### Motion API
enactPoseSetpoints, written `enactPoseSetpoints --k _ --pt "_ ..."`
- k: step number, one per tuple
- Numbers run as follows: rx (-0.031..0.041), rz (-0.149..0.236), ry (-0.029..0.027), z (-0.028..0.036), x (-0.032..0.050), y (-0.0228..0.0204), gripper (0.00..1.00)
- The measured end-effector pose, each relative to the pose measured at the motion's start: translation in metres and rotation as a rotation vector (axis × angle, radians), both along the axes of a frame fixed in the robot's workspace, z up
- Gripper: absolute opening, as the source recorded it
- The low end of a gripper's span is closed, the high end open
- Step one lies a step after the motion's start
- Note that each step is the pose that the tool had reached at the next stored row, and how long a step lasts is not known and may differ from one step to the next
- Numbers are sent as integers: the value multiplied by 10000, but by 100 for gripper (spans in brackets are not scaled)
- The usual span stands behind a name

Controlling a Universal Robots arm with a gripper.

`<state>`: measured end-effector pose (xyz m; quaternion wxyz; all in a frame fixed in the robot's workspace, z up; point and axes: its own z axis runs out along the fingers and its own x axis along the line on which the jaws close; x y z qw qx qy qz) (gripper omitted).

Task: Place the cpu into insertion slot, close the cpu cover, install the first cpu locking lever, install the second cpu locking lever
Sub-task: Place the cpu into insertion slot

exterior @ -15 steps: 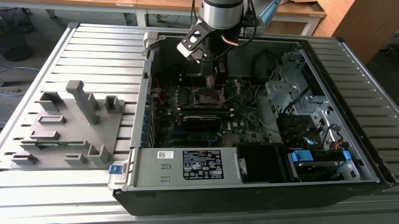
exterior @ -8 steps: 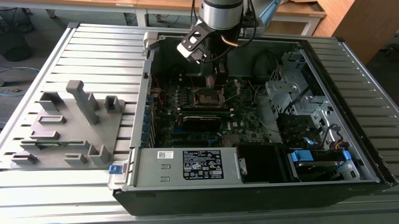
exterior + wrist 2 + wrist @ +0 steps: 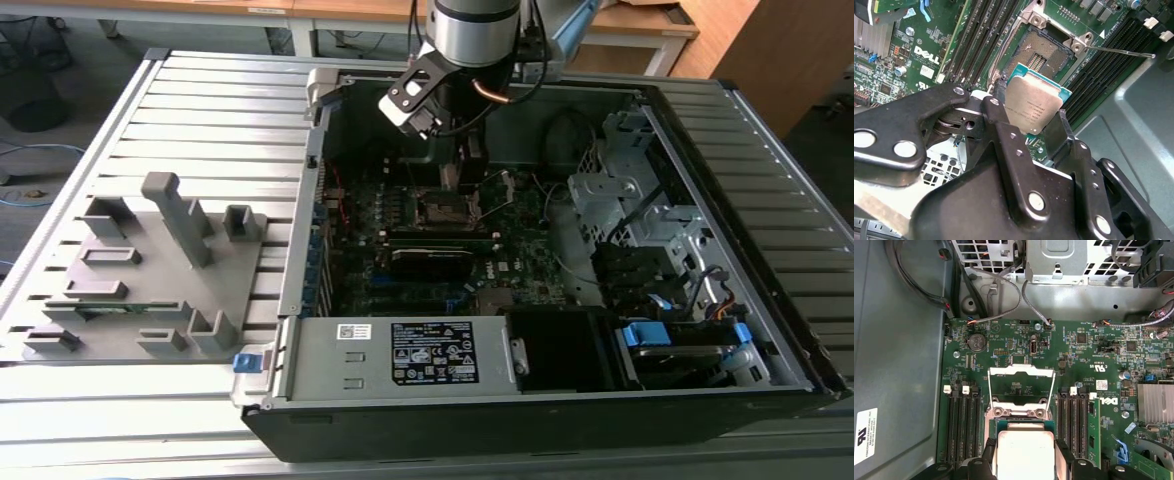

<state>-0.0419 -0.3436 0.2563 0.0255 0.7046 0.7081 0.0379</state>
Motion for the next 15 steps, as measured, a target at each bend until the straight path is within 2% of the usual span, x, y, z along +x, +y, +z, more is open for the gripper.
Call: enactPoseSetpoints --k 10,15 --pt "3 0 -2 -14 0 0 54" --pt "1 -1 -36 -51 -5 0 54"
